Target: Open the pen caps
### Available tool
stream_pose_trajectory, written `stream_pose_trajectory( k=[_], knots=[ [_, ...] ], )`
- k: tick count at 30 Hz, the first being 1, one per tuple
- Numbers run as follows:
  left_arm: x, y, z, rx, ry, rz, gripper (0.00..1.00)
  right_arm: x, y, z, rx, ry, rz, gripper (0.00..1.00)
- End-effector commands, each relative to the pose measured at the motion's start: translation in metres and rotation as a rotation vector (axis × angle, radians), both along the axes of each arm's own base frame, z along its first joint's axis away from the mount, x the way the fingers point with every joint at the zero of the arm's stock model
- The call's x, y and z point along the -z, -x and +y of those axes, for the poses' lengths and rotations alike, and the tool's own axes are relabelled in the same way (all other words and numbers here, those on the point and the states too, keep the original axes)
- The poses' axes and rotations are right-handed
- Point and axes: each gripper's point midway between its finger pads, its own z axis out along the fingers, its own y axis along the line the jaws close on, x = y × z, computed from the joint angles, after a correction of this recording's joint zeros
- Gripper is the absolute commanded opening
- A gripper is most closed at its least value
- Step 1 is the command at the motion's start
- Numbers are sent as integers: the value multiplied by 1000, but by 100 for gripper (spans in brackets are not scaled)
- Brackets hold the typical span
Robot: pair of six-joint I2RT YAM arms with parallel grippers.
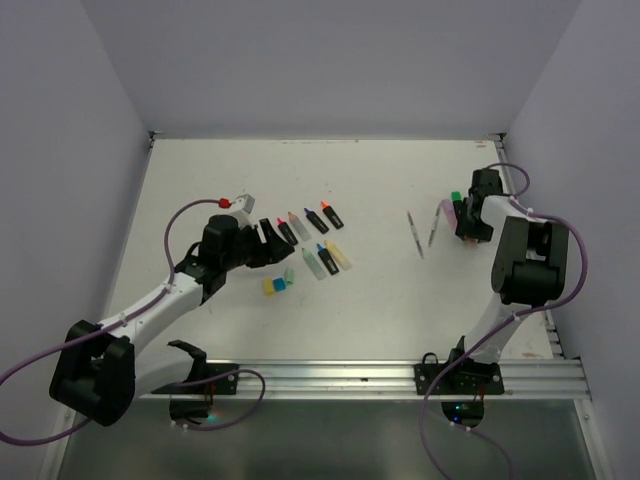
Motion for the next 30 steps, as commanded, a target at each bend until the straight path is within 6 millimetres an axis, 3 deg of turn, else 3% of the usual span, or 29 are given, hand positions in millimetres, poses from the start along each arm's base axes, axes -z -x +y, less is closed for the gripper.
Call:
stream_pose_trajectory(
  k=[1,6,9,12,15,18,22,23,25,27,28,29,30],
  knots=[
    [-24,-9,-10,51,9,-86,68,11,-6,1,-34,-28,-9,45],
    [-20,-10,-10,51,5,-76,68,20,-1,7,-46,-55,17,20],
    [-18,-7,-10,55,12,-70,68,18,0,8,-41,-58,-2,10],
    [-18,-5,-11,60,16,-67,68,11,-1,10,-44,-62,-27,6],
    [-22,-5,-11,61,20,-71,68,-9,0,3,-17,-19,-59,0],
    [-27,-5,-10,51,27,-79,68,-40,-1,-2,7,14,-132,0],
    [-34,-9,-13,49,32,-77,68,-80,-4,5,-2,18,-206,0],
    [-37,-13,-15,53,35,-78,68,-93,-8,15,-27,19,-235,0],
    [-41,-16,-18,54,45,-66,68,-99,-4,27,-56,21,-226,0],
    [-50,-22,-26,67,80,-69,68,-113,-7,57,-133,17,-243,0],
    [-53,-25,-29,73,92,-68,68,-115,-5,72,-178,14,-238,0],
    [-63,-29,-34,89,108,-79,68,-118,-5,105,-278,-5,-242,0],
    [-57,-34,-39,94,116,-46,68,-122,-2,123,-331,-22,-250,0]
  ],
)
